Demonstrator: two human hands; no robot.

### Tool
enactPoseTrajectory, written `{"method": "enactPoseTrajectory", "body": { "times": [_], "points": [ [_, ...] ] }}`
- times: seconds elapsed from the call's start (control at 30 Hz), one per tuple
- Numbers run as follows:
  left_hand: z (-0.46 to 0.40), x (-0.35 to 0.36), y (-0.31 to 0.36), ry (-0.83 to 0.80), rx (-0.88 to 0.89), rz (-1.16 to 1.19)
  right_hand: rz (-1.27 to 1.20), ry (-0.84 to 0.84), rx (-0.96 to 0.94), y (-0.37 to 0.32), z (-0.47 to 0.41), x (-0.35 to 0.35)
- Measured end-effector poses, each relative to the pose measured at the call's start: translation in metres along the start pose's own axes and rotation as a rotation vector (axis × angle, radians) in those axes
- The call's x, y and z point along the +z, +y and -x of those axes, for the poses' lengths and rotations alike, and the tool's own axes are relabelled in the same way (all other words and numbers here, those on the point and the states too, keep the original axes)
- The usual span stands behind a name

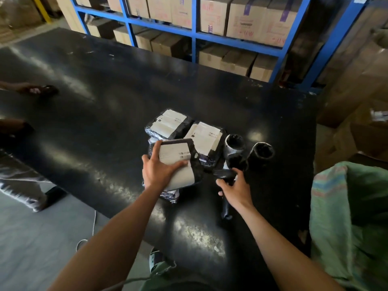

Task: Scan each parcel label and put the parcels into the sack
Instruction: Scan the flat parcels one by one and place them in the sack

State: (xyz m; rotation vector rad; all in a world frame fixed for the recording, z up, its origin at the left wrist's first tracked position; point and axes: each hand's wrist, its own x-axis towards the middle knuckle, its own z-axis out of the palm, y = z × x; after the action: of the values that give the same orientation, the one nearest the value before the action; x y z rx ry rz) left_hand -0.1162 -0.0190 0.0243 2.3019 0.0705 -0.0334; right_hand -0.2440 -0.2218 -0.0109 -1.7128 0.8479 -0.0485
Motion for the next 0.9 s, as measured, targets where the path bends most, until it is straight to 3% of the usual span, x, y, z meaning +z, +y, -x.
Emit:
{"method": "enactPoseTrajectory", "body": {
  "times": [0.17,0.6,0.9],
  "points": [
    [-0.012,-0.024,-0.020,0.033,-0.034,0.007,0.340,-0.018,0.085,0.018,0.000,0.040],
    [-0.013,-0.004,-0.009,-0.129,0.057,0.045,0.312,0.012,0.255,0.009,0.002,0.033],
    [0.035,0.072,0.083,-0.346,0.274,0.089,-0.115,0.272,0.086,-0.019,0.004,-0.080]
  ]
}}
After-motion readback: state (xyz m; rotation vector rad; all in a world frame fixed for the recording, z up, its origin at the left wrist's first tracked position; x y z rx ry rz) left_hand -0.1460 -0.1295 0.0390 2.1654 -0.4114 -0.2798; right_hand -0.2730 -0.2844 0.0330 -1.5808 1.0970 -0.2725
